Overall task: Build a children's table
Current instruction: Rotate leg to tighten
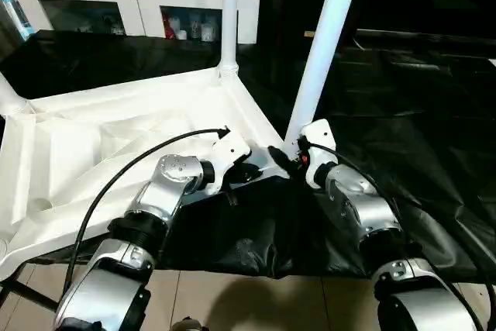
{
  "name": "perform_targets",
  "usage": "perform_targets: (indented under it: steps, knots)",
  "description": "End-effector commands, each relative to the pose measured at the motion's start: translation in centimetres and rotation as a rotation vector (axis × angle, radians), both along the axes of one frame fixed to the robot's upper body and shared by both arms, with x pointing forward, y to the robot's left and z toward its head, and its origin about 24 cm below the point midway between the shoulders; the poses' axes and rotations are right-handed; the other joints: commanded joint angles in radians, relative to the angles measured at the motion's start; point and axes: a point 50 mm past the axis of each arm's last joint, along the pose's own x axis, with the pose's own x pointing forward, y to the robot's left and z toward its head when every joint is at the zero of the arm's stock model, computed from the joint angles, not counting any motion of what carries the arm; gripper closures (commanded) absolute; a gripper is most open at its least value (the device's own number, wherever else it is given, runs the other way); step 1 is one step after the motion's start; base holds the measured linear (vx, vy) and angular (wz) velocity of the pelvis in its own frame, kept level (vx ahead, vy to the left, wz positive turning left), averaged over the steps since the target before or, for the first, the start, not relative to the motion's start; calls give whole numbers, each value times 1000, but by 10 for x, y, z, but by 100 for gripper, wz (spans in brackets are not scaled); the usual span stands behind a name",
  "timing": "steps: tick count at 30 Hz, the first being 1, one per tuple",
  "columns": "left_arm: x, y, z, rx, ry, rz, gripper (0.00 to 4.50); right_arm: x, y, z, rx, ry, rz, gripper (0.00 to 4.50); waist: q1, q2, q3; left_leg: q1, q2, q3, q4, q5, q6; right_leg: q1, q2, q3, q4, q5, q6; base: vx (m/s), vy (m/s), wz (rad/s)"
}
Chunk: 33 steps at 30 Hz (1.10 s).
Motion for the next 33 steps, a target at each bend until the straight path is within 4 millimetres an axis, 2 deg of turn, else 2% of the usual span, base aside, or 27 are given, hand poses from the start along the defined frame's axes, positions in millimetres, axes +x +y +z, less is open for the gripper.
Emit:
perform_targets:
  steps: [1, 2, 3, 5, 6, 8, 9, 11, 12, 15, 16, 18, 19, 20, 22, 23, 24, 27, 31, 33]
  knots:
    - [-1, -20, 7, -55, -72, -36, 450, -20, 25, -14, -46, 47, 234, 89, -1, -10, -53, 17, 57, -27, -55, -153, 42, 39, -101, 61, -81, -75, -160, 0, 0, 0]
    - [-1, -19, 7, -53, -74, -37, 450, -21, 21, -13, -51, 39, 242, 89, -3, -11, -51, 14, 56, -27, -55, -150, 46, 39, -102, 61, -81, -70, -161, 0, 0, 0]
    - [-3, -17, 5, -60, -77, -35, 450, -23, -5, -6, -47, 9, 243, 89, 0, -10, -52, 15, 56, -28, -55, -144, 52, 41, -99, 60, -81, -63, -156, 0, 0, 0]
    - [-6, -16, 4, -68, -74, -51, 450, -27, -28, 1, -33, -6, 245, 89, 9, -11, -52, 15, 57, -26, -51, -140, 71, 42, -99, 62, -78, -25, -155, 0, 0, 0]
    - [-7, -15, 3, -69, -71, -60, 450, -30, -36, 4, -35, -11, 258, 89, 10, -14, -52, 9, 55, -28, -50, -126, 79, 49, -98, 60, -78, -14, -153, 0, 0, 0]
    - [-10, -14, 1, -64, -65, -82, 450, -37, -53, 11, -28, -8, 301, 89, 11, -12, -54, 10, 55, -28, -47, -130, 92, 48, -98, 58, -78, -16, -157, 0, 0, 0]
    - [-10, -14, 1, -61, -64, -88, 450, -40, -58, 13, -25, -7, 315, 89, 12, -16, -53, 6, 53, -28, -46, -129, 100, 50, -97, 57, -79, -19, -154, 0, 0, 0]
    - [-12, -13, 0, -62, -57, -105, 450, -46, -69, 17, -21, 0, 343, 89, 12, -11, -52, 8, 53, -27, -45, -143, 104, 47, -97, 55, -87, -60, -150, 0, 0, 0]
    - [-14, -12, -1, -63, -55, -133, 450, -51, -78, 22, -6, 3, 360, 89, 10, -13, -52, 7, 55, -28, -46, -146, 102, 46, -98, 55, -86, -71, -152, 0, 0, 0]
    - [-16, -9, -1, -68, -47, -166, 450, -55, -82, 25, -10, 0, 369, 89, 11, -14, -52, 6, 55, -29, -45, -129, 103, 44, -96, 54, -85, -88, -154, 0, 0, 0]
    - [-17, -9, -1, -68, -43, -175, 450, -54, -82, 24, -19, -4, 364, 89, 11, -10, -52, 7, 55, -29, -46, -131, 101, 42, -97, 54, -85, -91, -156, 0, 0, 0]
    - [-18, -8, -1, -67, -38, -193, 450, -54, -83, 24, -23, -4, 356, 89, 8, -11, -51, 9, 54, -27, -46, -142, 95, 40, -96, 54, -89, -111, -160, 0, 0, 0]
    - [-19, -7, -1, -66, -37, -199, 450, -53, -84, 24, -21, 0, 354, 89, 9, -8, -51, 10, 54, -28, -46, -147, 91, 39, -97, 54, -90, -125, -161, 0, 0, 0]
    - [-19, -6, -1, -61, -35, -209, 450, -53, -84, 25, 2, 14, 348, 69, 9, -7, -52, 10, 56, -29, -47, -144, 87, 41, -97, 54, -88, -118, -164, 0, 0, 0]
    - [-20, -6, -1, -54, -36, -219, 450, -53, -84, 27, 34, 28, 346, 69, 10, -7, -52, 11, 56, -28, -47, -142, 90, 39, -94, 53, -86, -97, -171, 0, 0, 0]
    - [-20, -6, -1, -53, -38, -222, 450, -53, -83, 28, 44, 34, 353, 55, 12, -7, -53, 10, 56, -28, -46, -140, 92, 41, -96, 53, -85, -90, -173, 0, 0, 0]
    - [-20, -6, -1, -55, -36, -231, 450, -54, -83, 29, 40, 37, 360, 41, 13, -10, -53, 9, 57, -28, -46, -134, 92, 41, -97, 54, -84, -81, -172, 0, 0, 0]
    - [-24, -7, 0, -75, -17, -277, 450, -54, -83, 28, -17, 19, 357, 18, 16, -9, -53, 11, 57, -27, -46, -130, 89, 40, -98, 54, -84, -83, -169, 0, 0, 0]
    - [-30, -6, -1, -81, 10, -326, 450, -49, -76, 26, -34, 15, 371, 8, 18, -6, -53, 8, 56, -28, -47, -132, 79, 40, -99, 54, -83, -88, -171, 0, 0, 0]
    - [-32, -5, -2, -79, 20, -340, 450, -48, -70, 24, -46, 25, 393, 8, 19, -5, -53, 13, 59, -27, -48, -146, 73, 36, -99, 54, -84, -99, -173, 0, 0, 0]
